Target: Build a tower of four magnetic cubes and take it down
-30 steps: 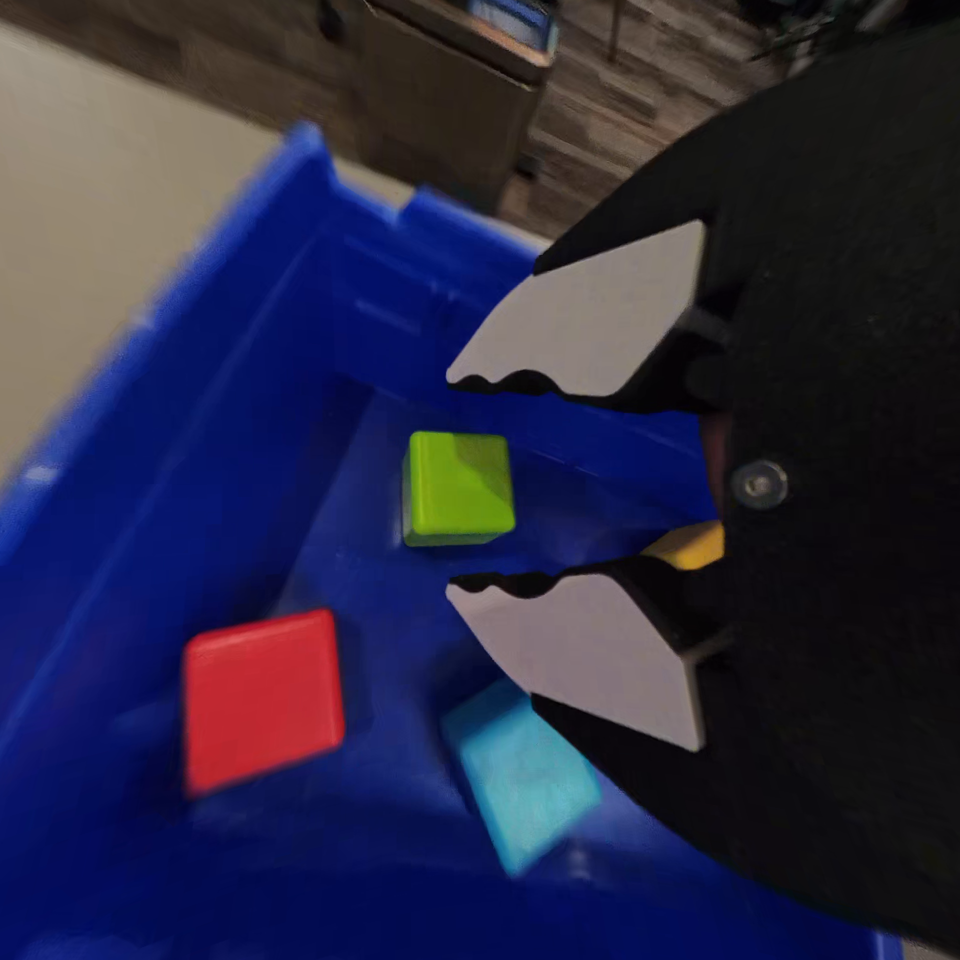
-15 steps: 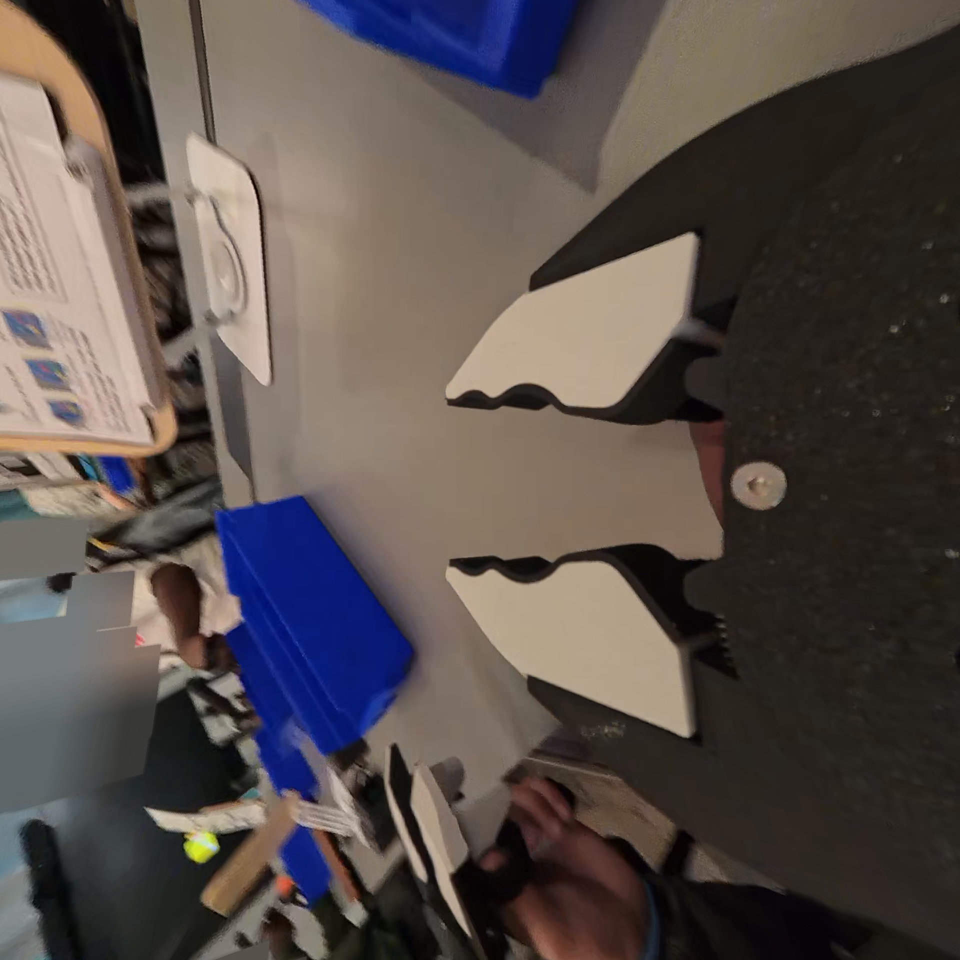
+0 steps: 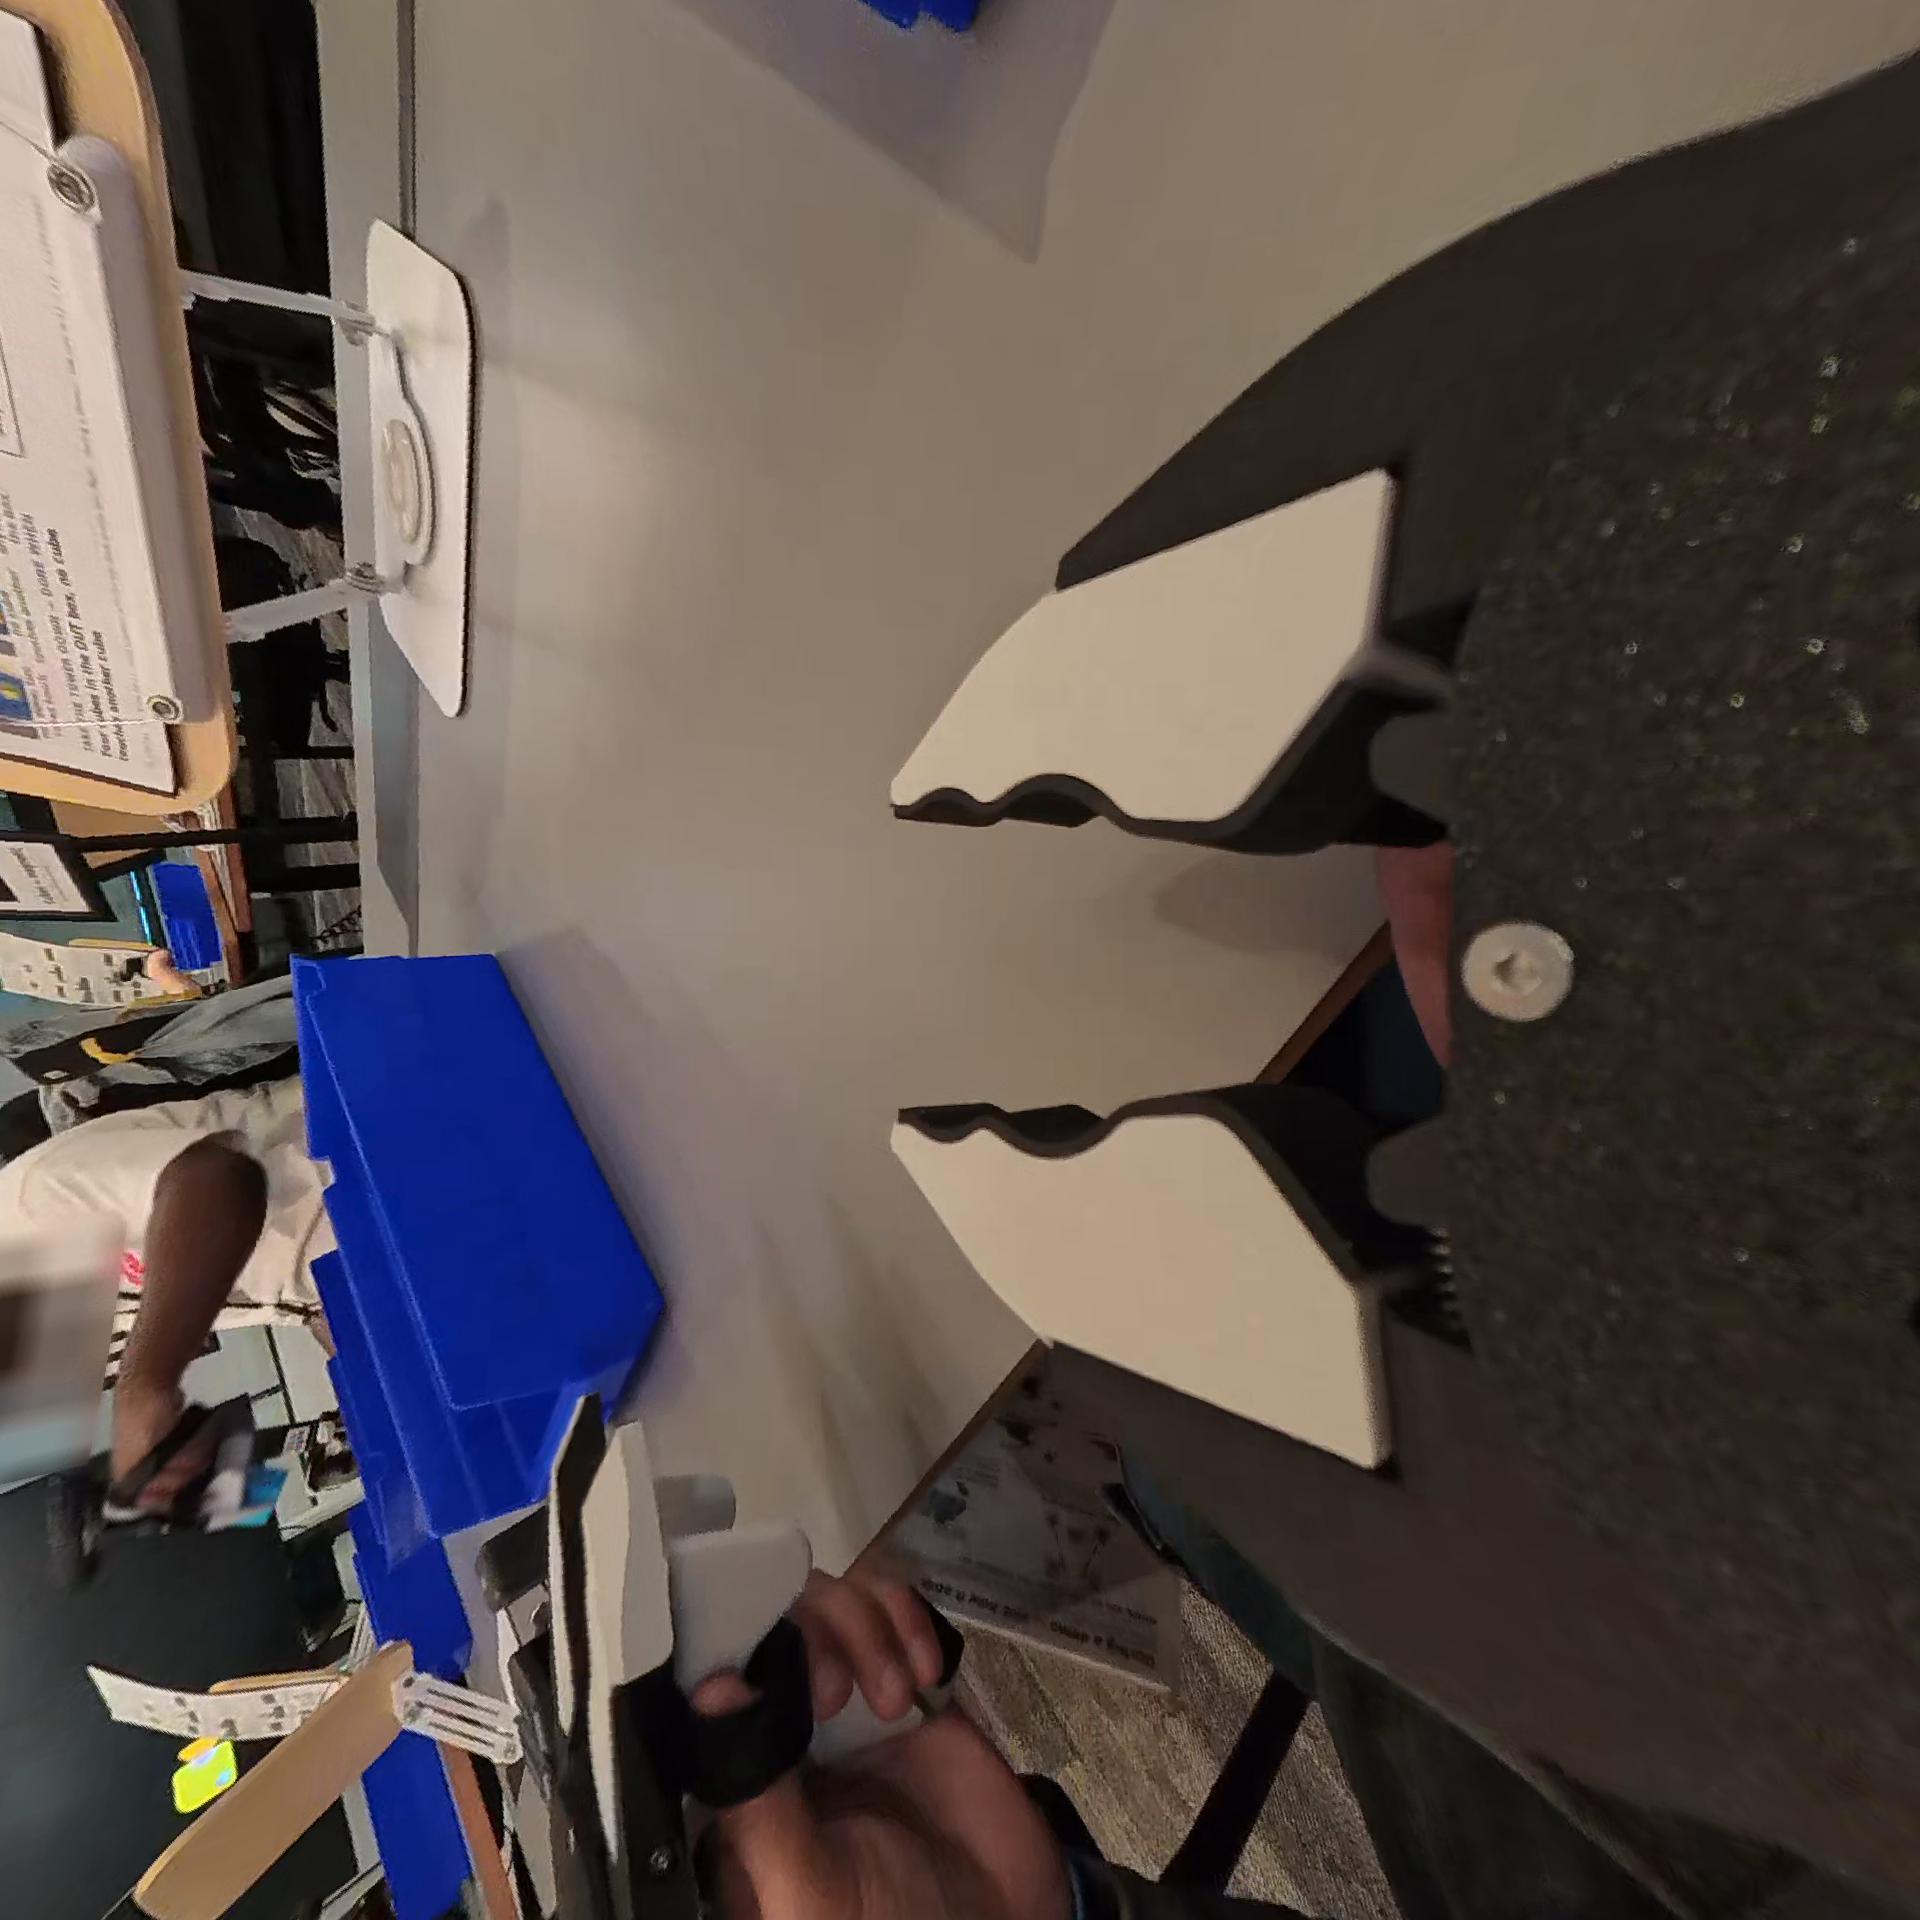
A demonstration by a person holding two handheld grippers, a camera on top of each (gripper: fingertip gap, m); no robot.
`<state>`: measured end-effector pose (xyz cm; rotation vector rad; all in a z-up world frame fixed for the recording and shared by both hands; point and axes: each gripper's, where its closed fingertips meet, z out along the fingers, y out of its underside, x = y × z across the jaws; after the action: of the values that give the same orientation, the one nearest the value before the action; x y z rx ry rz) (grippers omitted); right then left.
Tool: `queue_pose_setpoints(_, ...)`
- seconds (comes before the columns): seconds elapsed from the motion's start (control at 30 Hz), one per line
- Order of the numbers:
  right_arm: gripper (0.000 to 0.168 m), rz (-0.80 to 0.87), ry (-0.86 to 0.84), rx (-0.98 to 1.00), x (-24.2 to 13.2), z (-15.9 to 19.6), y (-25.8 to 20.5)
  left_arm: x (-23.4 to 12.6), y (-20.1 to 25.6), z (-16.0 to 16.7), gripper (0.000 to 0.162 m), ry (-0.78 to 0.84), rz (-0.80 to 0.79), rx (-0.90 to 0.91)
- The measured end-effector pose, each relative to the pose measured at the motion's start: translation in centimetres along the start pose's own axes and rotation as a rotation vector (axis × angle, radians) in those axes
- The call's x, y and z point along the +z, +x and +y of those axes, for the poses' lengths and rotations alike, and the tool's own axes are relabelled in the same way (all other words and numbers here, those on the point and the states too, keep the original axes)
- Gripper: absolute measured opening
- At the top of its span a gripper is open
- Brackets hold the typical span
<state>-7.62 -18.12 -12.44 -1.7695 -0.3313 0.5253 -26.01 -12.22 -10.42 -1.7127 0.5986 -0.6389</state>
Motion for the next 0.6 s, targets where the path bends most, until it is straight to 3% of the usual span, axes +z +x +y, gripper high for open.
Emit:
queue_pose_setpoints(0.43,0.049,-0.004,0.03,0.009,-0.3,-0.9,0.2,0.3,-0.2,1.7,0.052,-0.075,-0.013,0.089)
queue_pose_setpoints(0.6,0.046,0.126,0.147,0.007,-3.3,-3.1,4.3,1.5,1.2,1.0,0.052,-0.066,0.003,0.07)
